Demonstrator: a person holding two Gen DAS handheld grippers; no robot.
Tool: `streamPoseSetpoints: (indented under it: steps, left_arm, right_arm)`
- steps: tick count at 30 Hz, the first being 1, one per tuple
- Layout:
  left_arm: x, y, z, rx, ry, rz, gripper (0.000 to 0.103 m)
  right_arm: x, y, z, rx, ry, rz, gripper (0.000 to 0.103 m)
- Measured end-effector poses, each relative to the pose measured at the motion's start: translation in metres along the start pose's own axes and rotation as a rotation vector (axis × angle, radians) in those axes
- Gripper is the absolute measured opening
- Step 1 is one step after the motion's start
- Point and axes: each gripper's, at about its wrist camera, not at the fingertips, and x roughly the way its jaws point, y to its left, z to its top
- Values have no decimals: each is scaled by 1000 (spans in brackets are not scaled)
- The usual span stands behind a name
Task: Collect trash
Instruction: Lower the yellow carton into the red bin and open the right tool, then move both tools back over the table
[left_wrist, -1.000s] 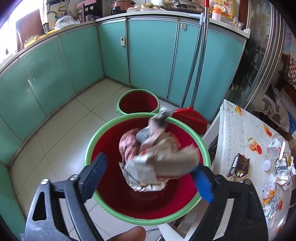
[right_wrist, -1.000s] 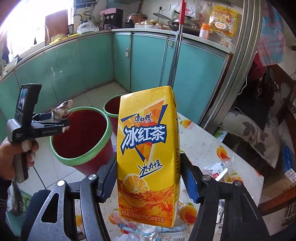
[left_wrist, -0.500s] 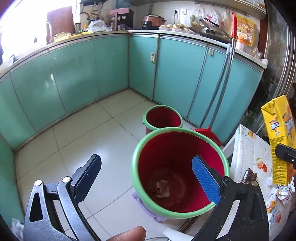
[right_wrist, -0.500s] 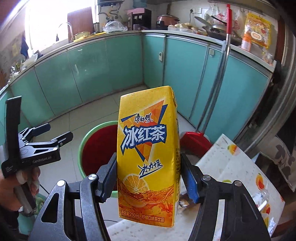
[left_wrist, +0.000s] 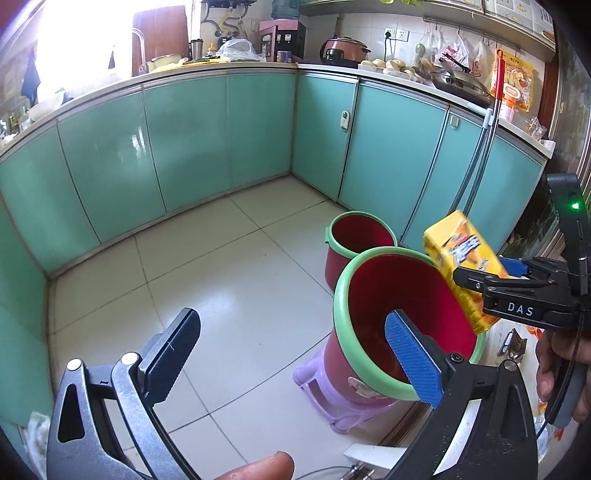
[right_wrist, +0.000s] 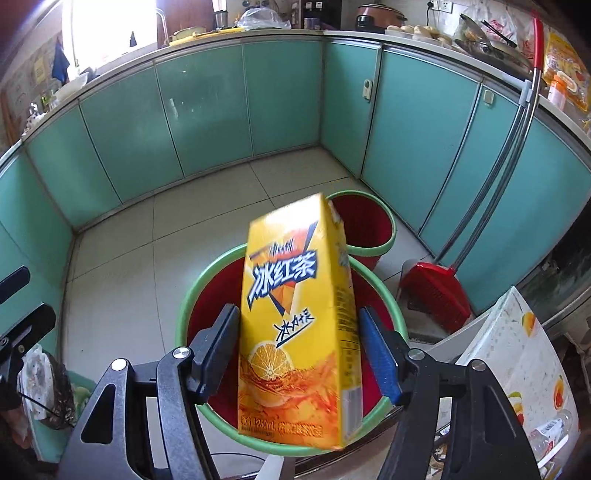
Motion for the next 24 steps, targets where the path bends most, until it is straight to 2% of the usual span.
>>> streamPoseSetpoints:
  steps: [2, 12, 19, 24]
  left_arm:
    - [0, 3, -1, -12, 1, -1, 101]
    - [-4, -5, -2, -1, -9, -14, 101]
    - [-21, -51, 0, 95, -30, -63, 103]
    - [-40, -99, -3, 190, -47, -135, 103]
  right_arm:
    - [3, 3, 1, 1, -1, -17, 78]
    - [-32, -11, -17, 26, -37, -37, 79]
    - [-97, -39, -52, 93, -87, -124, 79]
    - [-158, -75, -93, 176, -134, -217, 86]
